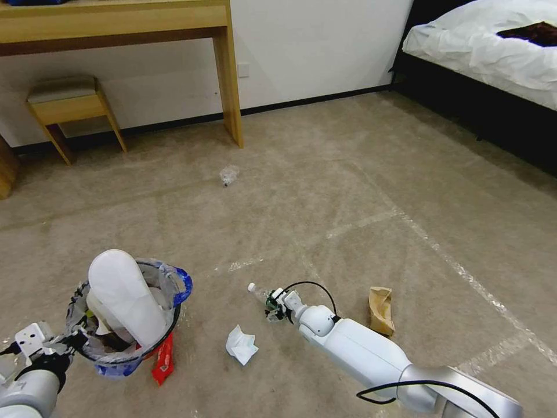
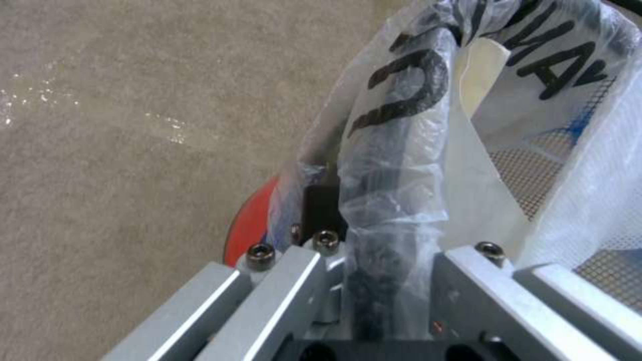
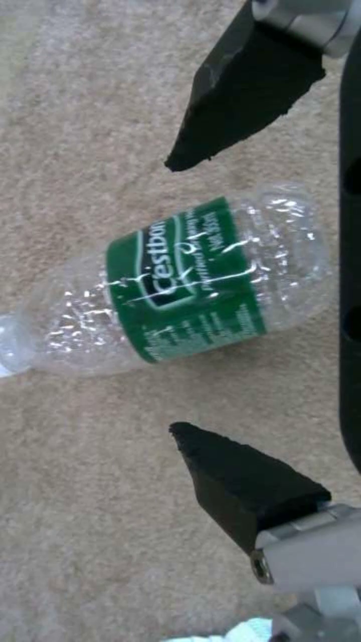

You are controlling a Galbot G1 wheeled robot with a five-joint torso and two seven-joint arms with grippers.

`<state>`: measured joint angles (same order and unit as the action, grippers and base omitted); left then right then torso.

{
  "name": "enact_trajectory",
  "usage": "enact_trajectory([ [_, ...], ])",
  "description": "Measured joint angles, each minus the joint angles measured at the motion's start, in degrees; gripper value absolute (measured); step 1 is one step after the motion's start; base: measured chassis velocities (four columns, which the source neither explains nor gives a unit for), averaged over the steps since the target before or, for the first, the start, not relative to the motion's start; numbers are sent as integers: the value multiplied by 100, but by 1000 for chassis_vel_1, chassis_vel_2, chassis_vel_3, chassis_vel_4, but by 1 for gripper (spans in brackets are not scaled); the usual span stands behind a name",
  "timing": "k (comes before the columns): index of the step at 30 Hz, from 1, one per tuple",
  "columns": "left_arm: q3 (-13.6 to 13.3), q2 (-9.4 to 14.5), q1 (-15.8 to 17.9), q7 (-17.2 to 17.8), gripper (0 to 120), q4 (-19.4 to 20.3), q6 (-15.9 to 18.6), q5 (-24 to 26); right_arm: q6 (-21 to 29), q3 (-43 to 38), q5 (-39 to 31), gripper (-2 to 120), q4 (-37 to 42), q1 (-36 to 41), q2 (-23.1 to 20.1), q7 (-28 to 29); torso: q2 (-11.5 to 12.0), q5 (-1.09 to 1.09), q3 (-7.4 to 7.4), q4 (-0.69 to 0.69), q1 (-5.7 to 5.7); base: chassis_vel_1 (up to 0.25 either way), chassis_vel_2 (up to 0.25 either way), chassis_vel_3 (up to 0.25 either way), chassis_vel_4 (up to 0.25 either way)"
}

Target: Pick up the trash bin and place the garbage on the floor into it.

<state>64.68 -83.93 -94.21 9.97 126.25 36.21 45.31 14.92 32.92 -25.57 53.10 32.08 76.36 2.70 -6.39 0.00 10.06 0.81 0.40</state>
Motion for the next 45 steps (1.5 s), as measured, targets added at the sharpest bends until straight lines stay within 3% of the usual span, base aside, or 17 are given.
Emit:
enact_trajectory([
  [10, -4, 3, -3, -2, 1, 12, -1, 4, -148, 6, 49, 89, -268, -18, 122, -75, 0, 0, 0, 0, 0, 0, 0, 0, 0],
  [13, -2, 4, -3, -2, 1, 16, -1, 6, -180, 2, 55, 82, -322, -18, 140, -101, 0, 0, 0, 0, 0, 0, 0, 0, 0],
  [16, -1, 5, 1, -2, 1, 20, -2, 9, -241, -34, 89, 65, -460, 9, 190, -131, 0, 0, 0, 0, 0, 0, 0, 0, 0],
  [34, -44, 5, 29, -1, 1, -29, -3, -13, -340, -174, 169, 35, -473, 99, 156, -132, 0, 0, 0, 0, 0, 0, 0, 0, 0],
  [40, -40, 15, 25, -1, 1, -33, -3, -11, -301, -269, 91, 20, -79, 199, 31, -30, 0, 0, 0, 0, 0, 0, 0, 0, 0],
  [45, -52, 24, 35, -1, 1, -70, -3, -11, -167, -409, -85, 15, 404, 275, -124, 66, 0, 0, 0, 0, 0, 0, 0, 0, 0],
])
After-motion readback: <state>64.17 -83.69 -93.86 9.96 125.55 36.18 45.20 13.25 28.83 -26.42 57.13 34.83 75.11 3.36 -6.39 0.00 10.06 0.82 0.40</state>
